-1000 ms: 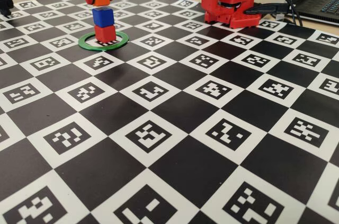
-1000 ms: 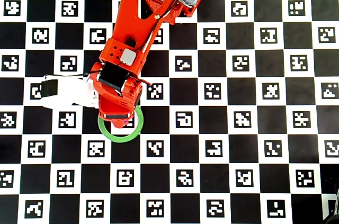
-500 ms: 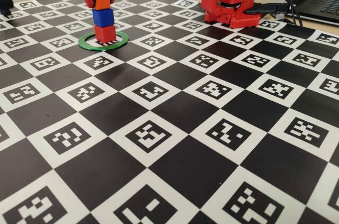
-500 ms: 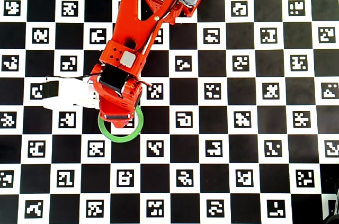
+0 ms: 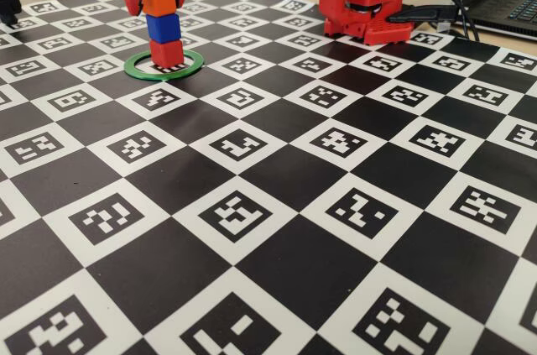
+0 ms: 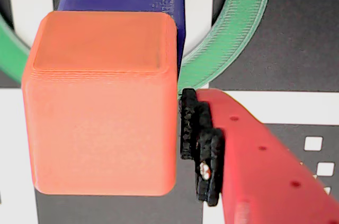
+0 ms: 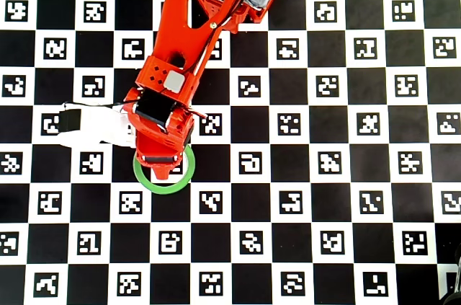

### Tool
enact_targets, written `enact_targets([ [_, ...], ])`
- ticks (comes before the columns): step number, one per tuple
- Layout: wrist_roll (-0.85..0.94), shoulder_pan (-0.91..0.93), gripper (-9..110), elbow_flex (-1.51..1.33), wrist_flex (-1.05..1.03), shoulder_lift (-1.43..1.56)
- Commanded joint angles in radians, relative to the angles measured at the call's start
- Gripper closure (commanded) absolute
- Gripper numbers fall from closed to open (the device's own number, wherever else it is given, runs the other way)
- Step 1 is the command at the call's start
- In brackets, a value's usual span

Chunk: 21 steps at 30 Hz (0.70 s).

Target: Grab the red cube then put it in the green circle then put the blue cube on top and finally the orange cube on top

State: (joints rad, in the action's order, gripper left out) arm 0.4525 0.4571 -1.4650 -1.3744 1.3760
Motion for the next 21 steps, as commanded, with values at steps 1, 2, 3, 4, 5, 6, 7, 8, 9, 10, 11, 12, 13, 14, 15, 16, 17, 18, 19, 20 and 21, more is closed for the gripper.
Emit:
enact_targets([
  [1,0.005,0.003,57,0.011,0.011,0.029],
  [2,0.005,0.005,57,0.011,0.011,0.031],
  [3,0.005,0.005,57,0.011,0.011,0.034],
  [4,0.003,0.005,56,0.011,0.009,0.035],
  [5,0.003,0.006,56,0.012,0.006,0.038],
  [6,0.003,0.006,55,0.014,0.005,0.043],
  [7,0.002,0.006,55,0.014,0.002,0.046],
  [8,0.005,0.008,53,0.015,-0.002,0.052],
  [9,0.005,0.009,51,0.015,-0.006,0.06],
  [10,0.005,0.011,50,0.015,-0.006,0.067],
  [11,0.005,0.011,50,0.017,-0.008,0.074],
  [12,0.005,0.012,49,0.02,-0.009,0.081],
  [13,0.005,0.014,49,0.026,-0.012,0.087],
  [14,0.005,0.014,49,0.032,-0.018,0.094],
  [15,0.005,0.014,49,0.037,-0.023,0.101],
  [16,0.005,0.014,48,0.043,-0.029,0.107],
  [17,0.006,0.014,48,0.048,-0.034,0.114],
  [18,0.009,0.014,48,0.054,-0.04,0.12],
  [19,0.011,0.014,48,0.057,-0.043,0.126],
  [20,0.012,0.014,47,0.061,-0.048,0.133],
  [21,0.012,0.014,47,0.066,-0.051,0.14],
])
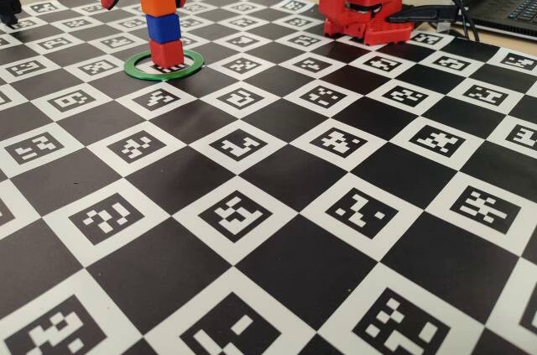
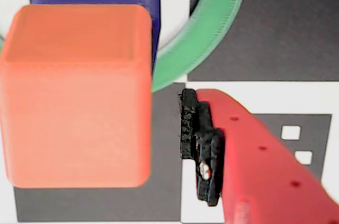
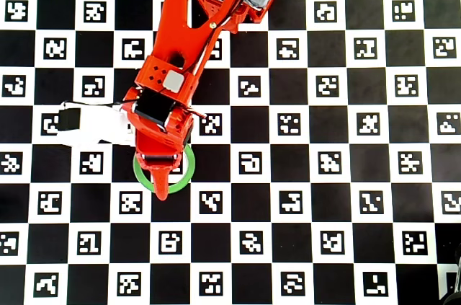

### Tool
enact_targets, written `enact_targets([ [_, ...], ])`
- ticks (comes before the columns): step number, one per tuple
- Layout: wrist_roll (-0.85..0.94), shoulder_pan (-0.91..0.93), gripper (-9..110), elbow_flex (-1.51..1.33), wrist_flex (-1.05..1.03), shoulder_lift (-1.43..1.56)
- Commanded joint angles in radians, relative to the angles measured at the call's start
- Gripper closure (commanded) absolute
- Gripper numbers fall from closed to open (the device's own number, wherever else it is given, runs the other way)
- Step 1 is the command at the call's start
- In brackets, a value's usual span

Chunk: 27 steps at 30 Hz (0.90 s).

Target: Grab the red cube then put it in the green circle then put the blue cube on top and finally the orange cube on top

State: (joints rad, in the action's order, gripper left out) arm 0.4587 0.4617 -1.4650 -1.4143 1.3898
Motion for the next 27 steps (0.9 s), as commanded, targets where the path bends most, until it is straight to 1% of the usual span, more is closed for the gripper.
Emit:
enact_targets([
  [1,0.006,0.009,47,0.072,-0.017,0.13],
  [9,0.023,0.006,47,0.147,-0.103,0.178],
  [16,0.043,-0.011,49,0.207,-0.218,0.298],
  [19,0.069,-0.025,55,0.195,-0.264,0.37],
  [22,0.097,-0.04,64,0.16,-0.302,0.445],
  [27,0.189,-0.092,81,-0.003,-0.322,0.627],
])
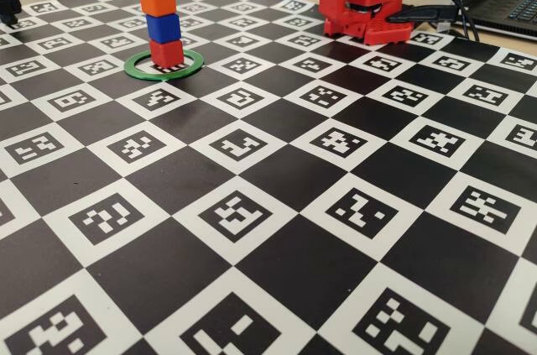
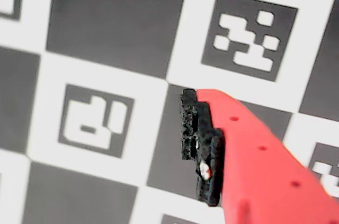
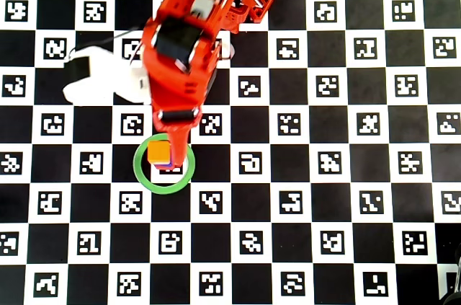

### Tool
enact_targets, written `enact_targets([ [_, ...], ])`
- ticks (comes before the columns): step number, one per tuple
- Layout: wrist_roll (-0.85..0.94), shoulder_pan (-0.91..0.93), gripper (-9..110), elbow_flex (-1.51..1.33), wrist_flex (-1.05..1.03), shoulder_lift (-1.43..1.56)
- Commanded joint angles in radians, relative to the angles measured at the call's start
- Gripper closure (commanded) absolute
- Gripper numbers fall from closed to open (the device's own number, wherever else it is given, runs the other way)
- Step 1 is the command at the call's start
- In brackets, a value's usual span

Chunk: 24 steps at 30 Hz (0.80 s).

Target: Grab the red cube then put it in the green circle then put the blue cube on top and finally the orange cube on top

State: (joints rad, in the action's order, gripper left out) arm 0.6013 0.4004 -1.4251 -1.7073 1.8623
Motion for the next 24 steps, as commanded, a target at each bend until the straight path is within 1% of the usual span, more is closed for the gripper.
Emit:
enact_targets([
  [1,0.055,-0.041,84,-0.075,-0.032,0.187],
  [6,0.095,-0.087,105,-0.258,0.014,0.359],
  [7,0.115,-0.1,107,-0.295,0.021,0.388],
  [14,0.261,-0.169,107,-0.591,0.094,0.571],
  [24,0.477,-0.232,107,-1.063,0.408,0.81],
])
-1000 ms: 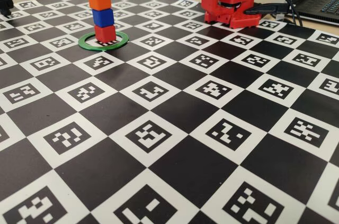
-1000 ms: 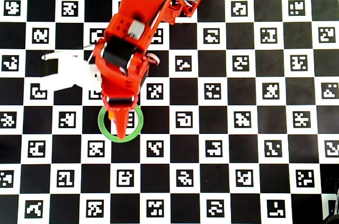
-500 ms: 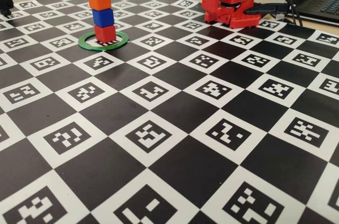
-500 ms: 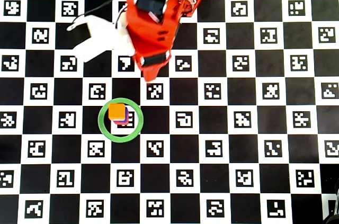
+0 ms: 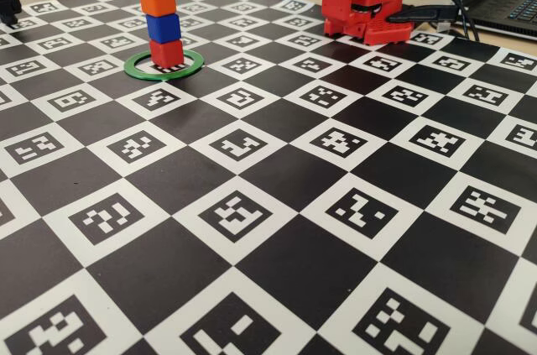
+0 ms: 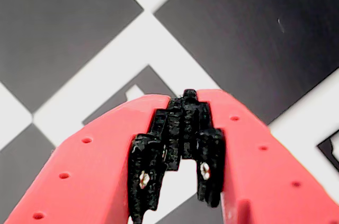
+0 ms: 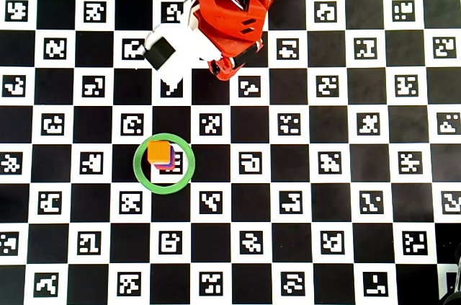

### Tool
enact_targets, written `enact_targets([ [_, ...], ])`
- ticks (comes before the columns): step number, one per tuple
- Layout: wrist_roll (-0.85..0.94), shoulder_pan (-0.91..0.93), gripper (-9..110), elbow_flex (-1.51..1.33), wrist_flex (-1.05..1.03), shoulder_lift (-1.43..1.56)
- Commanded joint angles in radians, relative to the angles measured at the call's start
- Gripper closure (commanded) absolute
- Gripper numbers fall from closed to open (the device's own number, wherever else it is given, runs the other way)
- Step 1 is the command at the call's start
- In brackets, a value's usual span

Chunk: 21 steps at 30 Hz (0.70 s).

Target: Grab the red cube then put it in the green circle then put the blue cube on top and finally the orange cube on top

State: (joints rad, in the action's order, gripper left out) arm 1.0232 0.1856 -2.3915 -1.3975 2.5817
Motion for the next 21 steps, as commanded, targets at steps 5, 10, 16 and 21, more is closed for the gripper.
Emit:
enact_targets([
  [5,0.179,-0.066,107,-0.302,0.213,0.23],
  [10,0.272,-0.104,107,-0.476,0.255,0.351],
  [16,0.348,-0.098,107,-0.672,0.262,0.499],
  [21,0.442,-0.08,107,-0.798,0.225,0.6],
])
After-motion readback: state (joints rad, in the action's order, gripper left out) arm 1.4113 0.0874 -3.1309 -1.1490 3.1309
